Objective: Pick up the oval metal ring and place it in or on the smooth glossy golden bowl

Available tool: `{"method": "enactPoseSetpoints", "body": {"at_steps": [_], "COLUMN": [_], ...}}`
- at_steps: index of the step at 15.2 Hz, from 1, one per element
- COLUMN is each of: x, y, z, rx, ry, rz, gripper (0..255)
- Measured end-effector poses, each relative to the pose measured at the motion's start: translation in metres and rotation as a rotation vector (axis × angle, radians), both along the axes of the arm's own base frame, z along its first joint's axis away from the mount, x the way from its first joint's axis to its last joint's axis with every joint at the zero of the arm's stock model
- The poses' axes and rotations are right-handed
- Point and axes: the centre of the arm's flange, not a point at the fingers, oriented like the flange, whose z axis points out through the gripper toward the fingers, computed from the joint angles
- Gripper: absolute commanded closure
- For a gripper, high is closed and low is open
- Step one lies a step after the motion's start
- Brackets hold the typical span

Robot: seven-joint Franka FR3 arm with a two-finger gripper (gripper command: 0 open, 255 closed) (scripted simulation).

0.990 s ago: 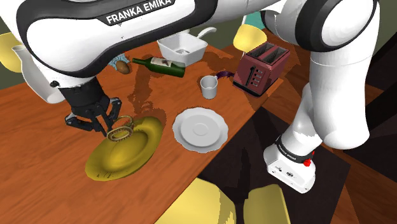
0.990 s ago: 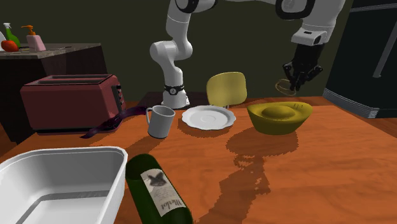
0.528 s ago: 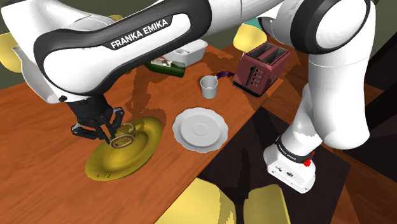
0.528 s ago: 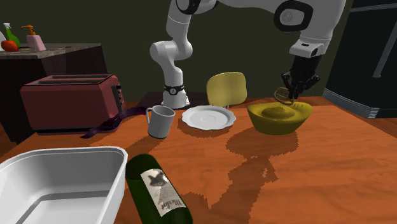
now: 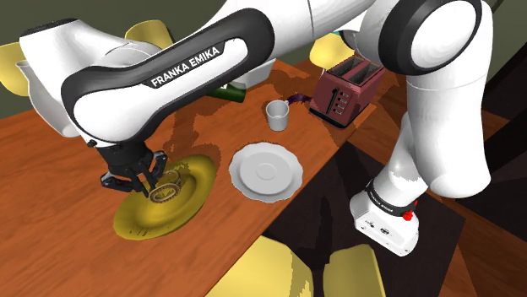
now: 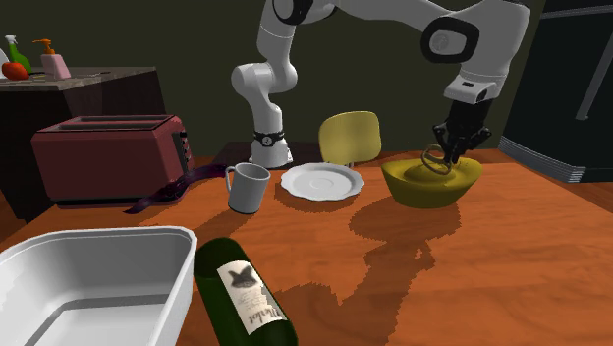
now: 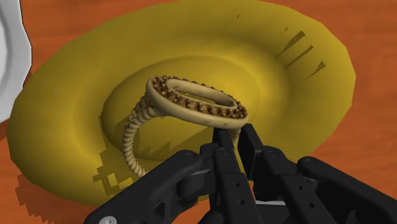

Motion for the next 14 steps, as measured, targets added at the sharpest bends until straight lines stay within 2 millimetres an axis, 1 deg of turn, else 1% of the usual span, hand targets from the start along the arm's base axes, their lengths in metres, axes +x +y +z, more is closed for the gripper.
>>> {"method": "enactPoseSetpoints", "body": {"at_steps": [4,5,11,12,13,14], "x": [0.0,0.0,0.0,0.002,0.002,0.006], "y": [0.0,0.0,0.0,0.0,-0.001,-0.002], "z": [-0.001,-0.001,-0.003,0.002,0.013,0.025], "rx": [0.0,0.0,-0.003,-0.003,-0.003,-0.002], "ry": [0.0,0.0,0.003,0.003,0.003,0.002], "rz": [0.0,0.0,0.001,0.001,0.0,0.001], "gripper": [255,0,0,0,0,0]}}
